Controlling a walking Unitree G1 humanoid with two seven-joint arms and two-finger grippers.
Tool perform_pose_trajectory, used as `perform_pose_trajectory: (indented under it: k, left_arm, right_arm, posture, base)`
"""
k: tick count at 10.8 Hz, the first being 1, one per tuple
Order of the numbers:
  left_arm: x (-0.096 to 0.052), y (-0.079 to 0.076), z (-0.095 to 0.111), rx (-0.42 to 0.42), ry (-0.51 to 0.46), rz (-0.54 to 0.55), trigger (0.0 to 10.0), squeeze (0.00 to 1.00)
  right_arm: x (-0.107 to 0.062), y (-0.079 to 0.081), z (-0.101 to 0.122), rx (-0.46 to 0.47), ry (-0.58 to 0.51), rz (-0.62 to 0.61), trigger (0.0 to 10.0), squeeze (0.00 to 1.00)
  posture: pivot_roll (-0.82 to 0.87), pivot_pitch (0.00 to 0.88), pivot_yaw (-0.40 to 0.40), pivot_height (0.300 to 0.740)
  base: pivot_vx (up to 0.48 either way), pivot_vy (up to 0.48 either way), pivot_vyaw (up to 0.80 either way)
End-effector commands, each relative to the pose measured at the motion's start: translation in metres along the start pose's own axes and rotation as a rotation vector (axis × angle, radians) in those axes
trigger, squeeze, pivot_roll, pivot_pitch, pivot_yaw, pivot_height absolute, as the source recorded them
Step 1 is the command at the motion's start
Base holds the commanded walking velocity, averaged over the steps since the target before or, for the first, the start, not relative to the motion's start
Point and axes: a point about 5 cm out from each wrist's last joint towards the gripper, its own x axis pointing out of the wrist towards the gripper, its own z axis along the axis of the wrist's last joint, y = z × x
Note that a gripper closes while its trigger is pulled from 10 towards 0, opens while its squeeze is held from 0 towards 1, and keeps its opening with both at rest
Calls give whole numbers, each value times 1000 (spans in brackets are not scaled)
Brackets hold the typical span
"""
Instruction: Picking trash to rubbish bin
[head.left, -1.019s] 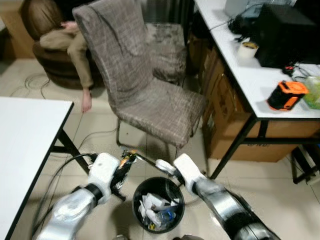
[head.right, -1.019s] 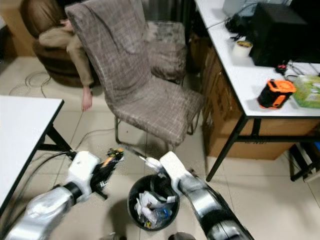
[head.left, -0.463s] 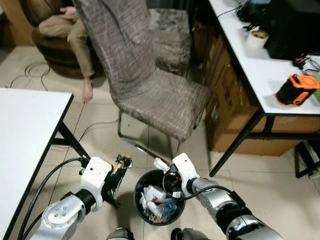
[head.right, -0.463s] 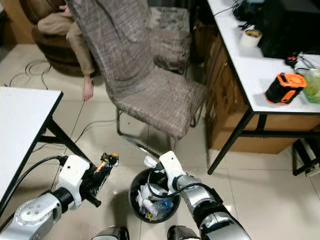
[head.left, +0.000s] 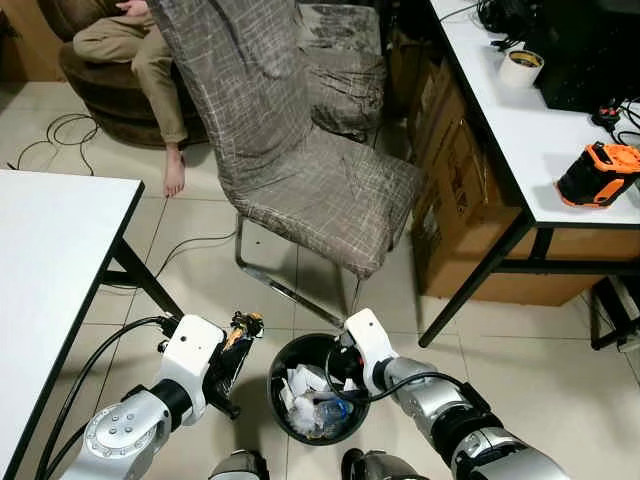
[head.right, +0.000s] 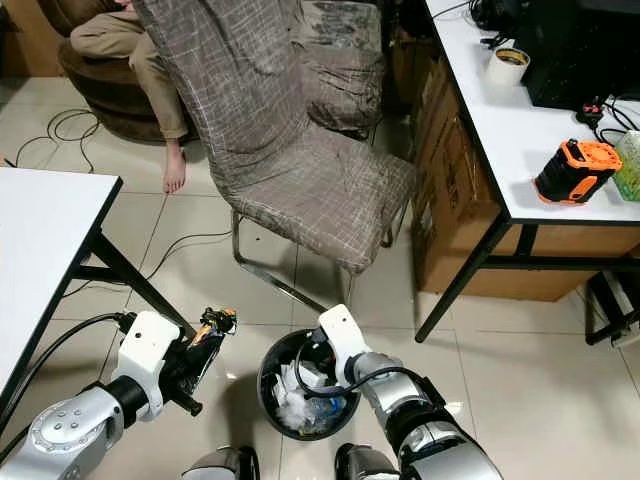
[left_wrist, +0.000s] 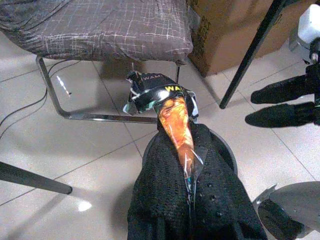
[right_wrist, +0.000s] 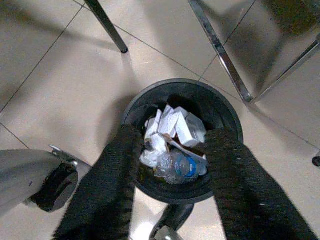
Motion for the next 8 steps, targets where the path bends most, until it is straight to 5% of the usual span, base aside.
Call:
perform_pose_trajectory:
  k: [1,2,3,6,8]
  left_arm:
    - [5,-5,3,-3,-14,-12,10000,0]
    - [19,-12,1,-5,-15,-37,10000,0]
    - [44,-24,-10,7,12,-89,10000,0]
    - [81,-51,-44,9,164,-218,10000,0]
    - [104,-61,-59,84,214,-265,10000,0]
  right_arm:
    - [-1,-6,1,-42,0,-38,10000,1000]
    - [-7,-17,5,-27,-58,-116,10000,255]
    - [-22,-27,4,0,-164,-170,10000,0]
    - [-77,-26,-16,-20,-234,-240,10000,0]
    - [-121,-12,-21,-18,-231,-271,10000,0]
  posture:
    - [20,190,-43,740]
    - [4,180,-39,740]
    - [-23,178,-31,740]
    - [-128,172,9,740]
    - [-187,176,46,740]
  base:
    - [0,0,0]
    - [0,0,0]
    - [0,0,0]
    - [0,0,0]
    - [0,0,0]
